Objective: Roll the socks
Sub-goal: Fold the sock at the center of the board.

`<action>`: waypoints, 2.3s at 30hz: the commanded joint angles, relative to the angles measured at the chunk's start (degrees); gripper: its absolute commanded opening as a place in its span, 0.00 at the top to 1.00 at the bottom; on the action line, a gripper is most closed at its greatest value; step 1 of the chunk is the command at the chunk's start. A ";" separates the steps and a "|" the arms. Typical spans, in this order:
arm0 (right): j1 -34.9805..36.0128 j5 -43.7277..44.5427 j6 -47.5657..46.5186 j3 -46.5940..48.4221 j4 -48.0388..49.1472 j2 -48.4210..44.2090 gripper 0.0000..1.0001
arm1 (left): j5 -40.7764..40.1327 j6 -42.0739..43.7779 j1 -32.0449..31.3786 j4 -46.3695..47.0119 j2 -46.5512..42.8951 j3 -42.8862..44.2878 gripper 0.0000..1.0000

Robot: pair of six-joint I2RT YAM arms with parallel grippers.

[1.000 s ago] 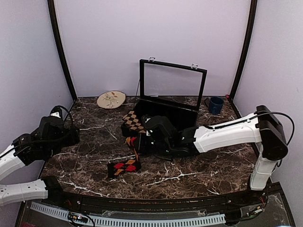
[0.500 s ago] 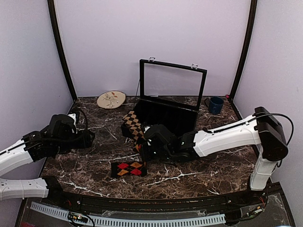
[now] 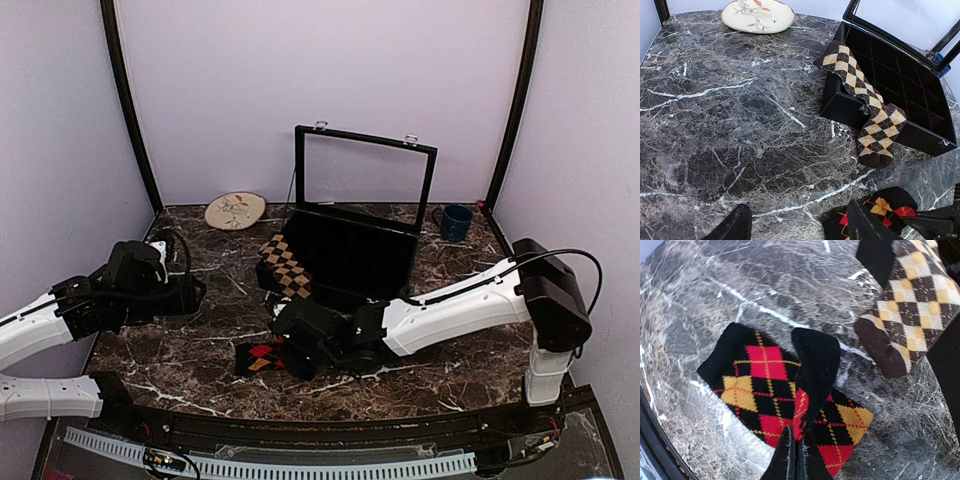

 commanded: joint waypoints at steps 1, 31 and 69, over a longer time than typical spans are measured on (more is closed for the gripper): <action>2.19 2.31 -3.16 2.59 -1.25 1.85 1.00 | 0.54 0.13 -0.19 0.64 0.34 0.46 0.32; 7.25 9.73 -3.23 16.42 -12.97 12.30 1.00 | 2.32 1.80 -0.25 0.74 -0.27 -1.06 0.32; 3.29 5.38 5.15 0.17 -8.83 -7.71 0.36 | 34.21 -0.40 -0.26 0.65 12.03 0.74 0.40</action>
